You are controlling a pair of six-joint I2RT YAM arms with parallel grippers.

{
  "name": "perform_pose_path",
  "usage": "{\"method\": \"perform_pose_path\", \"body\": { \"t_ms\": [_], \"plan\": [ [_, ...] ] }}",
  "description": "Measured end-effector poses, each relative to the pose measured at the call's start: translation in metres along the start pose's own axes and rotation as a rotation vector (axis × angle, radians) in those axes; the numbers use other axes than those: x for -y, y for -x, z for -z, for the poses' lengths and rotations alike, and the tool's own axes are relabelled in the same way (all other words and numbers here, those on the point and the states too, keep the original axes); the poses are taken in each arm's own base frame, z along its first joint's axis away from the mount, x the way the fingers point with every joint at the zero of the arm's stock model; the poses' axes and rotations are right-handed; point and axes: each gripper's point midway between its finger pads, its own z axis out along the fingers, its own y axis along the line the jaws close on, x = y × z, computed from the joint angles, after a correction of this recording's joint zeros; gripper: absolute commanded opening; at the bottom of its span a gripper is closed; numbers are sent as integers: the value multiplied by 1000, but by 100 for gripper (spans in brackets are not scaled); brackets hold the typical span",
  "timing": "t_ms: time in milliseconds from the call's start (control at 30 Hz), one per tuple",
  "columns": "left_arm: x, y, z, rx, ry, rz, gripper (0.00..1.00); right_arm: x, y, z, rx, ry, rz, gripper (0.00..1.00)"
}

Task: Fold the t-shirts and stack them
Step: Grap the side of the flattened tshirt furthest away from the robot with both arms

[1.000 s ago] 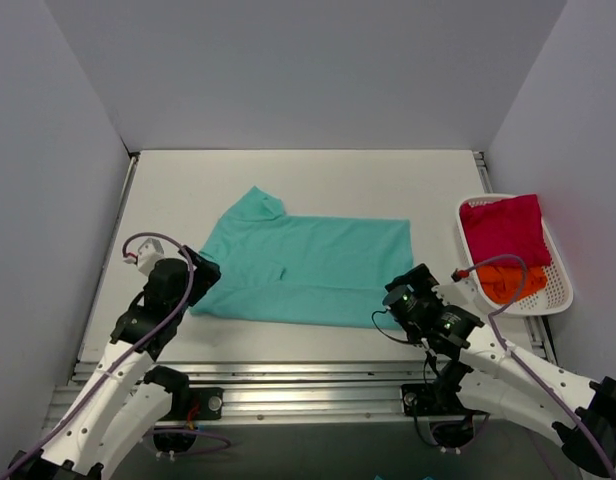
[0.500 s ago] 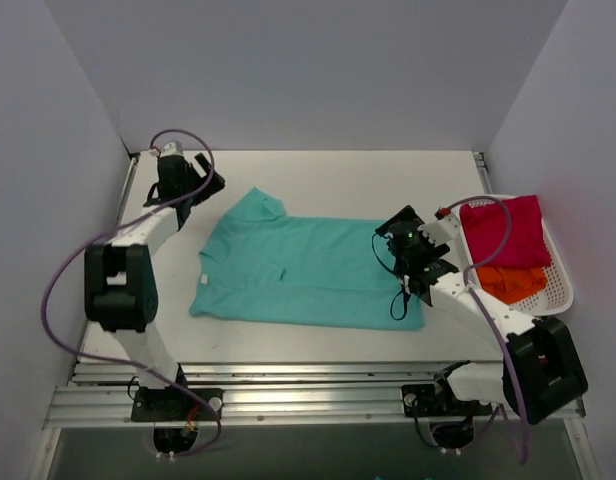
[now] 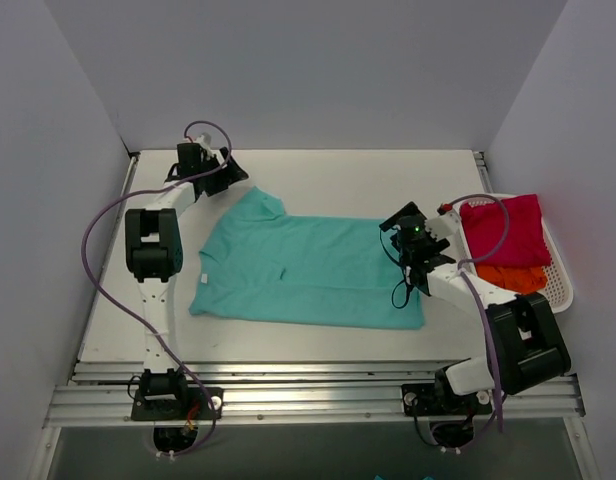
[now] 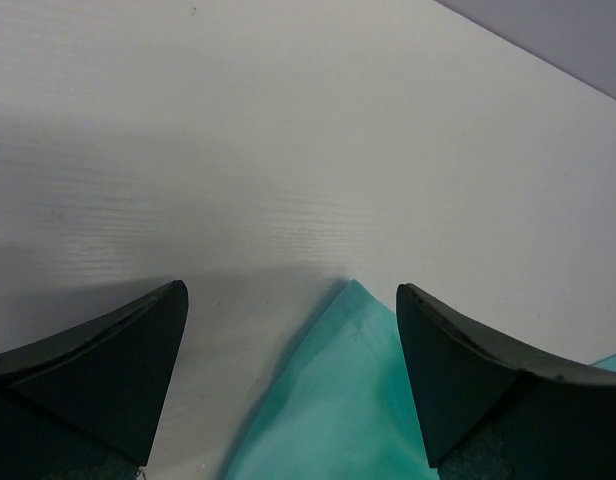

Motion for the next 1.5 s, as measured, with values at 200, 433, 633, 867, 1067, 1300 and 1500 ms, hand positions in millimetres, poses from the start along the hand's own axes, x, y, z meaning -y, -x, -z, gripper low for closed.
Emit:
{"method": "perform_pose_path", "body": {
  "t_ms": [200, 433, 633, 867, 1067, 1300, 1500],
  "plan": [
    [12, -11, -1, -41, -30, 2, 94, 5, -1, -9, -4, -9, -2, 94],
    [35, -34, -8, -86, -40, -31, 94, 13, -8, -20, -29, -22, 1, 94],
    [59, -51, -14, -108, -44, -60, 89, 15, -3, -22, -22, -26, -1, 94],
    [50, -55, -15, -116, -1, -47, 61, 14, 4, -20, -7, -21, -9, 94],
    [38, -56, -14, -119, 50, -41, 34, 14, 5, -19, -5, -18, -11, 94],
    [29, -59, -13, -129, 96, -30, 2, 16, 5, -19, -7, -23, -6, 94],
    [20, -53, -11, -118, 132, -14, 2, 22, 13, -29, -9, -47, 13, 97]
  ]
}}
